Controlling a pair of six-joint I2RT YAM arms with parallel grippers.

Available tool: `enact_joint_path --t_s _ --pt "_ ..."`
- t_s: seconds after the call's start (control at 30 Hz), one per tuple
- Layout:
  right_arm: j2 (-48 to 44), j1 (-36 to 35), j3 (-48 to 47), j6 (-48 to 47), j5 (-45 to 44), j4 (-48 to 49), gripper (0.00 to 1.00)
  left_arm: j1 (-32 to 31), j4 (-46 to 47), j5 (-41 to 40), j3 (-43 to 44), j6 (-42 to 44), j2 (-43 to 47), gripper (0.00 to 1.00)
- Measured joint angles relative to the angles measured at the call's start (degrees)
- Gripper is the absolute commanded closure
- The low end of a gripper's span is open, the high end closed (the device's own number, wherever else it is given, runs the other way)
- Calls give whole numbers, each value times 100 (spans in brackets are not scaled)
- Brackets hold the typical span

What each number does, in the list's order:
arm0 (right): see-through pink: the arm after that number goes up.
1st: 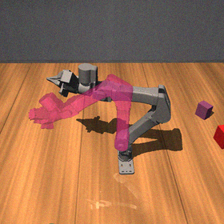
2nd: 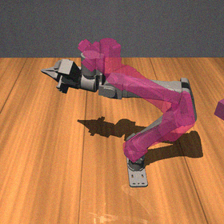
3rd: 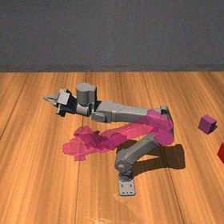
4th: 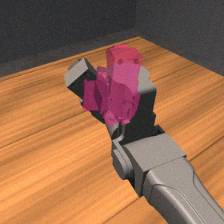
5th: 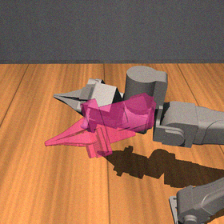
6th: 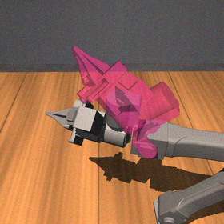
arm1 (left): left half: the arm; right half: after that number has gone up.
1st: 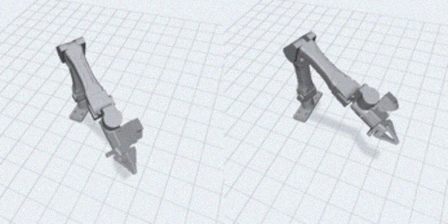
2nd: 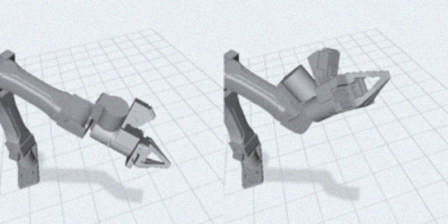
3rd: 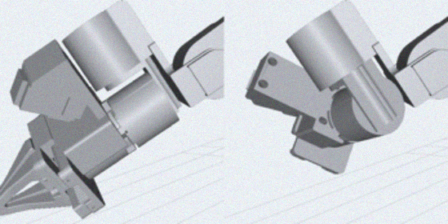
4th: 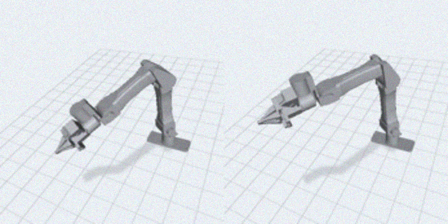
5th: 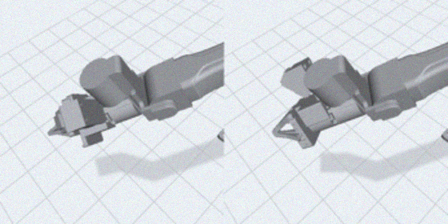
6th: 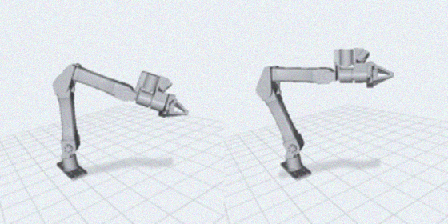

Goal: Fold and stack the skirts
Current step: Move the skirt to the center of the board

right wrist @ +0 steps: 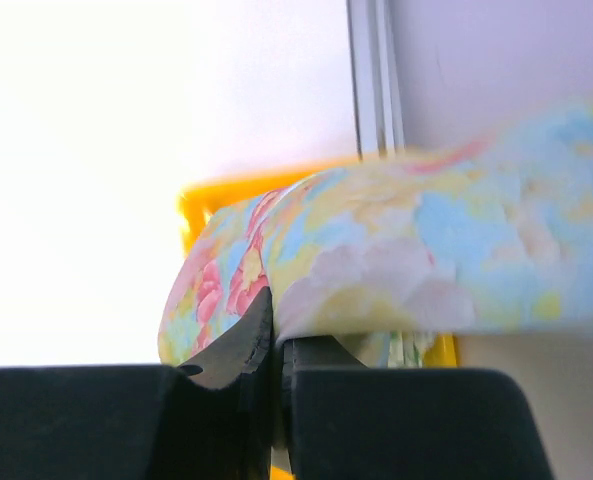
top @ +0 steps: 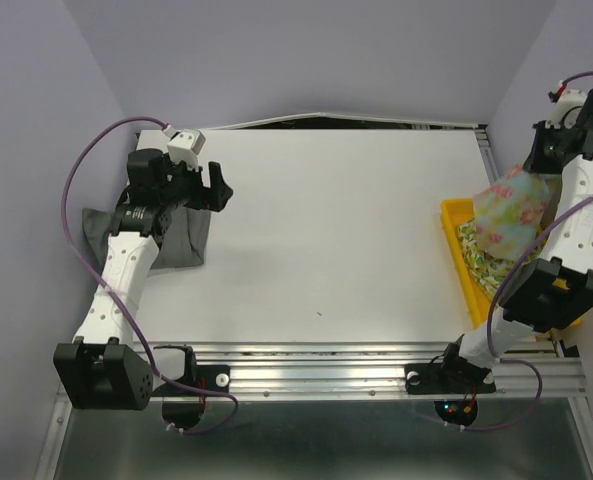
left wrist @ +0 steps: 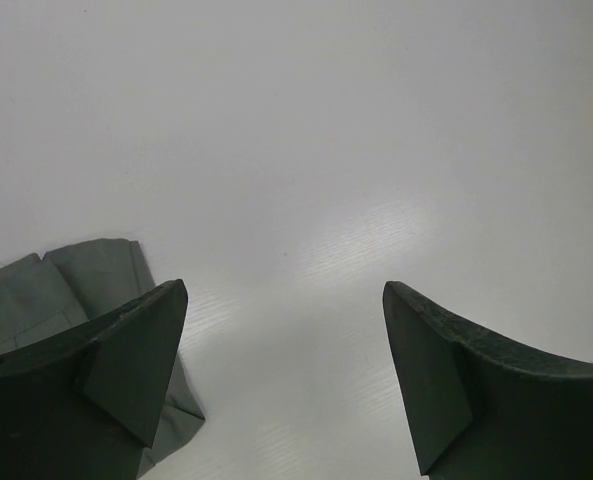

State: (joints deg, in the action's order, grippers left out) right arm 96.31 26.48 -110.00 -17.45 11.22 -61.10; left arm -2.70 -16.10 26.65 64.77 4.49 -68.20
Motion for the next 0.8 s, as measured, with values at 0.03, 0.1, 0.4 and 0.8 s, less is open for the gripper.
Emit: enact_joint_path --t_s 0.03,0.1,0.4,0.8 --pt "-70 -15 -358 46 326 -26 99 15 0 42 26 -9 0 10" --pt "-153 -63 -761 144 791 17 99 24 17 160 87 -52 4 11" --pt "-387 -2225 -59 678 2083 815 99 133 155 444 94 -267 151 11" --pt "136 -3687 1685 1222 3519 1620 97 133 109 531 -184 168 667 11"
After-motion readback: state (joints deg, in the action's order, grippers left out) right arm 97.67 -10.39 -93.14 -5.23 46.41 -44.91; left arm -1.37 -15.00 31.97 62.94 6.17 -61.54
